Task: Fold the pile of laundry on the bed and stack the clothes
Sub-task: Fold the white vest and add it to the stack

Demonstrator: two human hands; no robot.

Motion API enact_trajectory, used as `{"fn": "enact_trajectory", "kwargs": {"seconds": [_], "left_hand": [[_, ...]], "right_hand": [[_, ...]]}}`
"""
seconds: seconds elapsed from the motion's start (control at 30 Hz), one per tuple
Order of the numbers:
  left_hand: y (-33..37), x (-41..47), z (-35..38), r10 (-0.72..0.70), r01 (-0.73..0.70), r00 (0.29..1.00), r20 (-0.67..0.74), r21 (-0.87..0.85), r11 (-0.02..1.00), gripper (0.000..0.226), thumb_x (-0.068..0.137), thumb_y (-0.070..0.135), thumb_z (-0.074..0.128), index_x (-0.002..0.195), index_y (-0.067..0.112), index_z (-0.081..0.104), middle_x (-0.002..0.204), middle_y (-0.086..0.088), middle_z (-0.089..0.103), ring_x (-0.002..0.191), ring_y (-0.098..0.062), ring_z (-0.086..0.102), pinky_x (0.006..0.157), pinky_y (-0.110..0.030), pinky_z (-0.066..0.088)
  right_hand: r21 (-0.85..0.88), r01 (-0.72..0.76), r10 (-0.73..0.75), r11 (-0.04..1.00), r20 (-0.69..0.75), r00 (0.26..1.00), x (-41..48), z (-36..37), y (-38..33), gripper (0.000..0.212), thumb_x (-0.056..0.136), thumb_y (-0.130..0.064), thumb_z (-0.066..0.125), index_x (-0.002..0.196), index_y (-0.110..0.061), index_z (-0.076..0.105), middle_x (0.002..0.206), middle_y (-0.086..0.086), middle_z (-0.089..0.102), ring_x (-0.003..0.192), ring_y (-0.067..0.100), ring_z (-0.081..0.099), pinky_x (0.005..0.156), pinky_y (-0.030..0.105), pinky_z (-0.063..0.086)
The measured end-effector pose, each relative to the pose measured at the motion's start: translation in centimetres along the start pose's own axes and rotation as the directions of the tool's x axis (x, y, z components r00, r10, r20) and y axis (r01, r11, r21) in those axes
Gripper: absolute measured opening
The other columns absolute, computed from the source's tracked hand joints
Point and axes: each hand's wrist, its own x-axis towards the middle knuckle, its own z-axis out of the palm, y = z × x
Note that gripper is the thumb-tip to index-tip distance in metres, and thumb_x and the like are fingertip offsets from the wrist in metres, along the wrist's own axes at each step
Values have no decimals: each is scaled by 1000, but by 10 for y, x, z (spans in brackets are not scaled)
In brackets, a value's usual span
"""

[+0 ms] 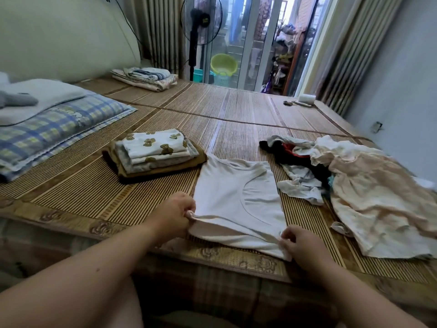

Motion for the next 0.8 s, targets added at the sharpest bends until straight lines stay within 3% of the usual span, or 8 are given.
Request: {"fn": "enact_trajectory", "kwargs": {"seconds": [0.07, 0.13, 0.27, 0.33, 0.43, 0.57, 0.7, 0.8], "left_hand": [[-4, -1, -2, -55, 56, 998, 39, -17, 998, 13, 82, 20, 68, 74, 28, 62, 87, 9, 60, 82, -9, 59, 69, -28, 51], [-6, 0, -1, -110, 107, 992, 55, 48, 993, 5, 85, 25, 66, 80, 28, 66, 86, 11, 62, 80, -6, 59, 68, -27, 51], [-9, -4, 4, -160, 126, 979, 127, 238, 963, 20, 87, 16, 59, 88, 33, 69, 91, 14, 59, 87, -6, 57, 79, -28, 50], [-12, -8, 8, -162, 103, 970, 181, 298, 949, 28, 87, 13, 57, 100, 34, 70, 105, 14, 57, 104, -9, 56, 91, -29, 48], [-17, -13, 8, -46, -46, 962, 268, 328, 944, 49, 84, 14, 60, 127, 39, 59, 143, 16, 42, 135, -11, 36, 114, -34, 31], [-14, -18, 8, 63, -247, 912, 406, 419, 874, 58, 88, 25, 58, 140, 45, 42, 150, 24, 33, 141, -1, 26, 118, -31, 19], [-19, -12, 12, 112, -247, 949, 295, 471, 847, 45, 93, 28, 51, 133, 49, 50, 143, 27, 45, 131, 2, 43, 109, -29, 35], [-17, -12, 17, 154, -236, 966, 210, 459, 856, 34, 97, 31, 47, 126, 44, 59, 133, 23, 56, 118, -1, 56, 97, -26, 45]], "right_hand": [[68, -23, 20, 997, 44, 999, -1, -1, -3, 31, 81, -39, 73, 103, -38, 52, 101, -12, 60, 88, 7, 58, 68, 20, 44], [-20, 3, -1, 1000, 84, 996, 1, 3, -5, 49, 74, -45, 78, 117, -38, 54, 111, -7, 57, 99, 12, 57, 82, 26, 48], [-11, -66, 67, 998, 129, 989, 6, 5, -5, 47, 83, -28, 72, 127, -28, 56, 111, -1, 62, 94, 14, 61, 85, 32, 54], [-10, -58, 59, 998, 119, 991, 5, 1, 0, 49, 86, -24, 68, 132, -30, 53, 113, -3, 61, 95, 11, 59, 83, 28, 53], [-143, 198, -186, 970, 93, 978, -3, -2, 4, 57, 87, -41, 62, 141, -40, 42, 143, -14, 41, 127, 8, 42, 106, 31, 39], [-317, 411, -302, 855, 339, 891, -8, 4, -1, 65, 92, -45, 51, 150, -35, 25, 158, -17, 13, 147, 6, 10, 121, 37, 14], [-351, 405, -325, 845, 265, 908, -1, 5, -3, 51, 98, -23, 43, 148, -29, 34, 156, -10, 27, 145, 7, 22, 117, 27, 17], [-334, 366, -338, 868, 141, 930, 3, 5, 1, 37, 98, -19, 44, 133, -27, 57, 141, -7, 52, 131, 10, 48, 113, 28, 33]]}}
